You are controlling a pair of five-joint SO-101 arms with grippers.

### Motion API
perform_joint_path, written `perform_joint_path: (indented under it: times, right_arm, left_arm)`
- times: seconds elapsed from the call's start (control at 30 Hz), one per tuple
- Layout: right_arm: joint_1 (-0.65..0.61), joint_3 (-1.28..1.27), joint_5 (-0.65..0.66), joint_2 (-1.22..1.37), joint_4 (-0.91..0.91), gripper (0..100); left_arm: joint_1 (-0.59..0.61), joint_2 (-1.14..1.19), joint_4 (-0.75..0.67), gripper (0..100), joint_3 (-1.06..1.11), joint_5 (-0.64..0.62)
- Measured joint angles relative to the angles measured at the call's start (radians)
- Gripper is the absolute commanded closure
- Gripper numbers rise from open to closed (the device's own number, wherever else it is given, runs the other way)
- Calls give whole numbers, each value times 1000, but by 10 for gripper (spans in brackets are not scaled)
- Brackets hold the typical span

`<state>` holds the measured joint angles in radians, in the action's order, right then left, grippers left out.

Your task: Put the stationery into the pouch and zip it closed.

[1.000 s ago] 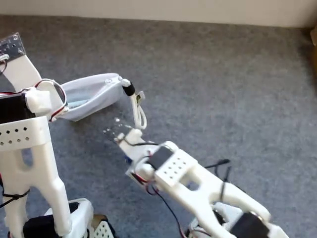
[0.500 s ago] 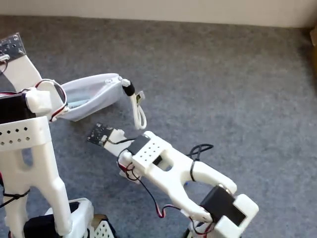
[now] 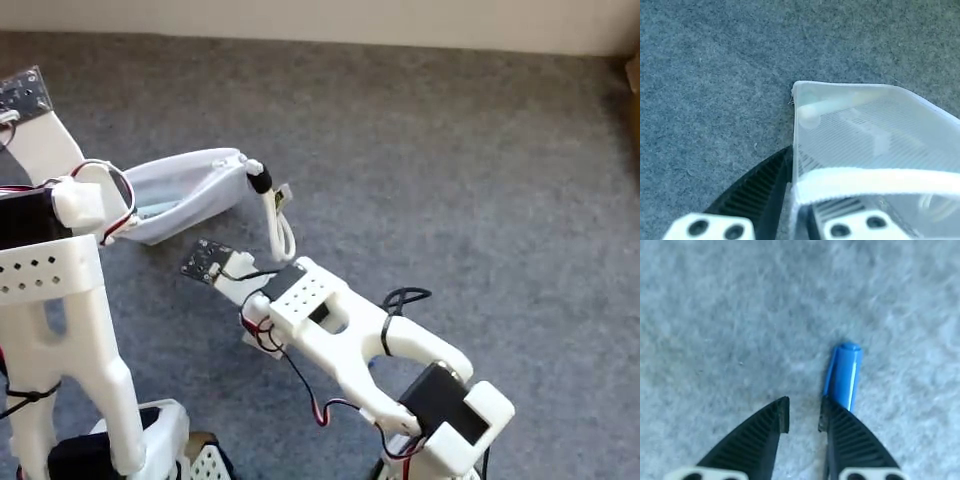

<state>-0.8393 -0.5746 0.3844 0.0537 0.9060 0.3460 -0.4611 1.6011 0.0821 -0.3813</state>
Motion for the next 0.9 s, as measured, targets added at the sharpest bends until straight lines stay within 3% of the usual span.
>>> perform_joint_path:
  times: [0.3, 0.6, 0.9]
  right_arm:
    - [25, -14, 5, -195, 29, 885]
    - [81, -117, 5, -203, -126, 885]
    - [83, -144, 5, -203, -146, 885]
  left_arm:
    - [0, 0, -11, 989, 0, 0]
    - [0, 0, -11, 989, 0, 0]
    - [0, 0, -11, 989, 0, 0]
